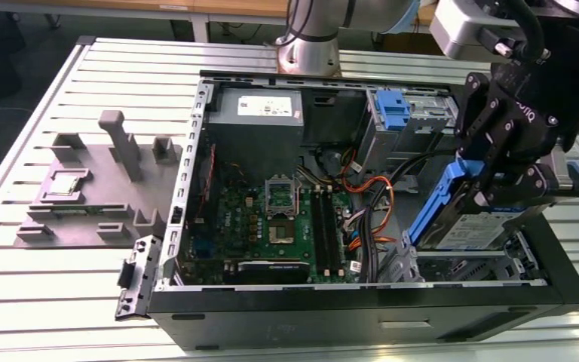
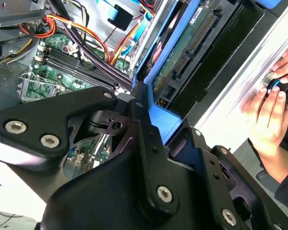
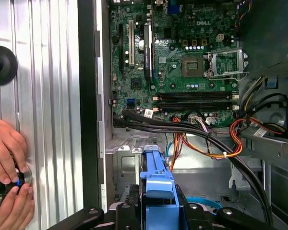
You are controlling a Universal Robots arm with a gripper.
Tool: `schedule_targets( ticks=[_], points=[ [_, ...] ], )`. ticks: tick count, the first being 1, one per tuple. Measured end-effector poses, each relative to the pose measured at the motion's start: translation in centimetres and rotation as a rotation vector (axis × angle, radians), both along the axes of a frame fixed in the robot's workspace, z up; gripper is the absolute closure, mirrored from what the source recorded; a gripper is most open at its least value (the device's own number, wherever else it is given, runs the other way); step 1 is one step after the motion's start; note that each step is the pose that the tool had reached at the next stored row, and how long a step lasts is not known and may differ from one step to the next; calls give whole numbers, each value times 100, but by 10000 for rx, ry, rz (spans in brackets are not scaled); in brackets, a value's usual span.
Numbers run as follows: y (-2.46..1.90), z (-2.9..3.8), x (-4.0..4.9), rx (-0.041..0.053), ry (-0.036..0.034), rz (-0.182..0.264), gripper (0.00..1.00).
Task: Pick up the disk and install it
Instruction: 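Insert the disk into the insertion slot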
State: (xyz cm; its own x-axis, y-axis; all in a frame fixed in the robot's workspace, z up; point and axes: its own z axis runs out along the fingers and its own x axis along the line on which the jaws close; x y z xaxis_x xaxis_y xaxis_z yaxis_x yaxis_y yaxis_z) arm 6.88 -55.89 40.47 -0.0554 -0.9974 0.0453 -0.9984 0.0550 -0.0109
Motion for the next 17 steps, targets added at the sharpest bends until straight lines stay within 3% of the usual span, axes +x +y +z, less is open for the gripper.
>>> schedule_targets(
  ticks=[17],
  points=[
    [-15, -107, 6, 22, 47, -5, 63]
  ],
)
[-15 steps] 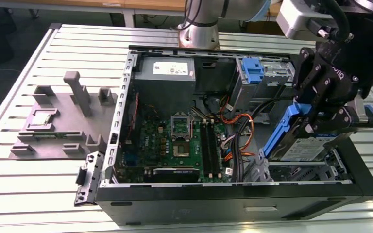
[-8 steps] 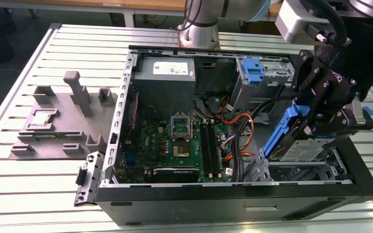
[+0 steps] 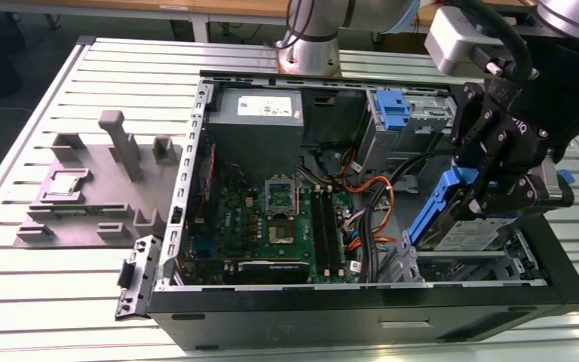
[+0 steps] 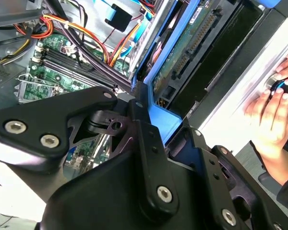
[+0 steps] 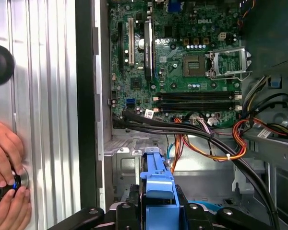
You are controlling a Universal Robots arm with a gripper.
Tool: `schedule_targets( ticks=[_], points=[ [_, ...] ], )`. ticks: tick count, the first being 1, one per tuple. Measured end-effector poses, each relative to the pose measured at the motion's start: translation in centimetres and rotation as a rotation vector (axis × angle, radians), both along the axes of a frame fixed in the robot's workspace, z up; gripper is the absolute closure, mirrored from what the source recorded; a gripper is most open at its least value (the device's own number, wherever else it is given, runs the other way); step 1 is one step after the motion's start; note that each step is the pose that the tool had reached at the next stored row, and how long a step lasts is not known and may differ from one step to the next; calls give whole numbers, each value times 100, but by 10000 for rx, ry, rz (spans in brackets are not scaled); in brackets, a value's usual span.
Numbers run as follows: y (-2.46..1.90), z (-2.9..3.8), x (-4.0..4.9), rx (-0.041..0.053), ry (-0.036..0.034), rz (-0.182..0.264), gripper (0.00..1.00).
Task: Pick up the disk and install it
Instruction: 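Insert the disk into the insertion slot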
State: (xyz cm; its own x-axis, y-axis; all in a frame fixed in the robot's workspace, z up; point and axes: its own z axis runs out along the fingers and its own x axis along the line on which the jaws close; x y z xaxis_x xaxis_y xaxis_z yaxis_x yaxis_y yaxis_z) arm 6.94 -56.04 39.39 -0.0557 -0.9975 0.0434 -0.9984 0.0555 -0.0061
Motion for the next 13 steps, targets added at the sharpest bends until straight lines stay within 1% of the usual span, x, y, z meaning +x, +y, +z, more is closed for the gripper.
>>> schedule_targets(
  ticks=[13],
  points=[
    [-8, -91, 3, 6, 27, -2, 63]
  ],
)
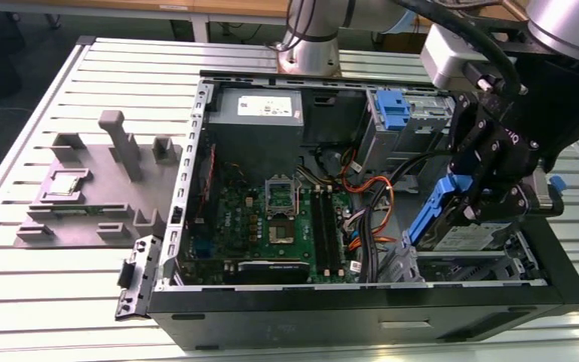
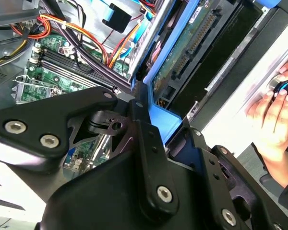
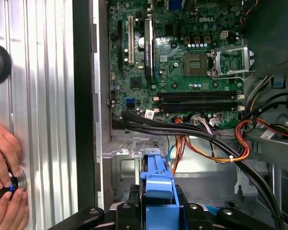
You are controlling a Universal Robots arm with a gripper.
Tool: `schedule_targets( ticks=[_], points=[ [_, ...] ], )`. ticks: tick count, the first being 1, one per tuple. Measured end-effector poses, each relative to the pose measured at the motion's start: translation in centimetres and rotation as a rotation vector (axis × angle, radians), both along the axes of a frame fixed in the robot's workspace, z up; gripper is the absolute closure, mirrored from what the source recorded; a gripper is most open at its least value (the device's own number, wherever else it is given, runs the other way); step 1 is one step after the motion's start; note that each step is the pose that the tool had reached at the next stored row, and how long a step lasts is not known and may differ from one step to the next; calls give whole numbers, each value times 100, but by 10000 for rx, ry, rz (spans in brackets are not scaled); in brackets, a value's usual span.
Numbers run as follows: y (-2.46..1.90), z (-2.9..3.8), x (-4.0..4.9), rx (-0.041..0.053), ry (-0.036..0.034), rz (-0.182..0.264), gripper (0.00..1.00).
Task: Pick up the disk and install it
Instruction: 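Insert the disk into the insertion slot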
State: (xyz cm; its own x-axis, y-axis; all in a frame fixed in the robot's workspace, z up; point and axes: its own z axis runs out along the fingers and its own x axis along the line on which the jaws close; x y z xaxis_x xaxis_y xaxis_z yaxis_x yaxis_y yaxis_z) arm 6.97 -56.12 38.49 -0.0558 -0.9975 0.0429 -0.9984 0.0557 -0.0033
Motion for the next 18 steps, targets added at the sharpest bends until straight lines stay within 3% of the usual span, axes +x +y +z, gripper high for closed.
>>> schedule_targets(
  ticks=[9, 18],
  points=[
    [-3, -62, 1, 3, 23, -1, 63],
    [-3, -66, 0, -1, 27, -3, 62]
  ],
)
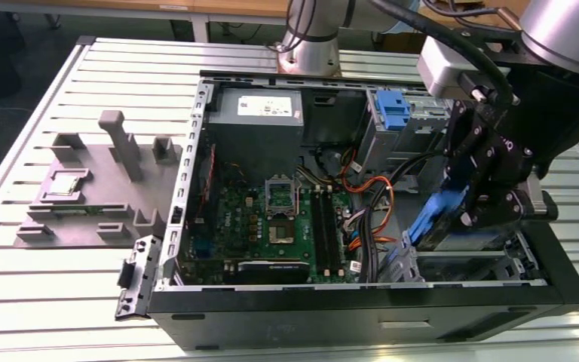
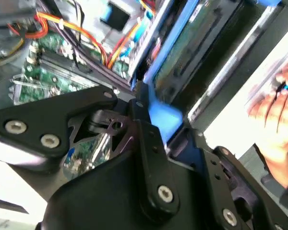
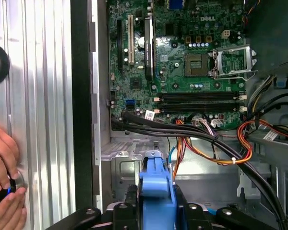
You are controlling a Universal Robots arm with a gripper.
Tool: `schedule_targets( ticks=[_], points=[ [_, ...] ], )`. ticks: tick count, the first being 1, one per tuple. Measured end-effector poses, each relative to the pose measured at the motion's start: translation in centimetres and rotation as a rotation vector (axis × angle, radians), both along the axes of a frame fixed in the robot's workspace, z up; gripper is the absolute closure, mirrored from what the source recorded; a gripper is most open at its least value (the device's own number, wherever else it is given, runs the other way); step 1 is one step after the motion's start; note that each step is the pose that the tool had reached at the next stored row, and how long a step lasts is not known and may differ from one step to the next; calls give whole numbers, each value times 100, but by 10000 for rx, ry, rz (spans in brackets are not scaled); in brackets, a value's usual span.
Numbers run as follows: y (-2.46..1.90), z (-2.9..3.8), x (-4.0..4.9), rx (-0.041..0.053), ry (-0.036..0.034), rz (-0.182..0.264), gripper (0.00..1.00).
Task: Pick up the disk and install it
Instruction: 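Insert the disk into the insertion slot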
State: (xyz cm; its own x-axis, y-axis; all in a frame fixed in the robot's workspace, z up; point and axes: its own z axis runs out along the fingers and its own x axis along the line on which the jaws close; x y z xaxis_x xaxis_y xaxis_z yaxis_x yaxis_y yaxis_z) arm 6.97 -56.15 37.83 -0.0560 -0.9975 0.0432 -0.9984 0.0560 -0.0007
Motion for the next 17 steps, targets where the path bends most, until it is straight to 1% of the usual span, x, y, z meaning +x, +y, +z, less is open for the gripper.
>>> schedule_targets(
  ticks=[1, 2, 3, 6, 7, 8, 9, 10, 11, 14, 15, 16, 17],
  points=[
    [0, -1, 0, 2, -2, 0, 56],
    [0, -3, 1, 5, -2, 1, 56],
    [0, -3, 1, 4, -2, 1, 50],
    [0, -4, 1, 2, -2, 1, 50],
    [0, -5, 1, 3, -2, 1, 51],
    [0, -5, 1, 2, -2, 2, 58],
    [0, -5, 1, 2, -2, 2, 58],
    [0, -6, 1, 2, -2, 1, 64],
    [0, -7, 1, 2, -2, 2, 64],
    [0, -53, 4, 3, -2, 1, 81],
    [-1, -70, 5, 2, -2, 1, 81],
    [-1, -89, 9, 3, -2, 2, 87],
    [-1, -107, 13, 3, -2, 3, 87]
  ],
)
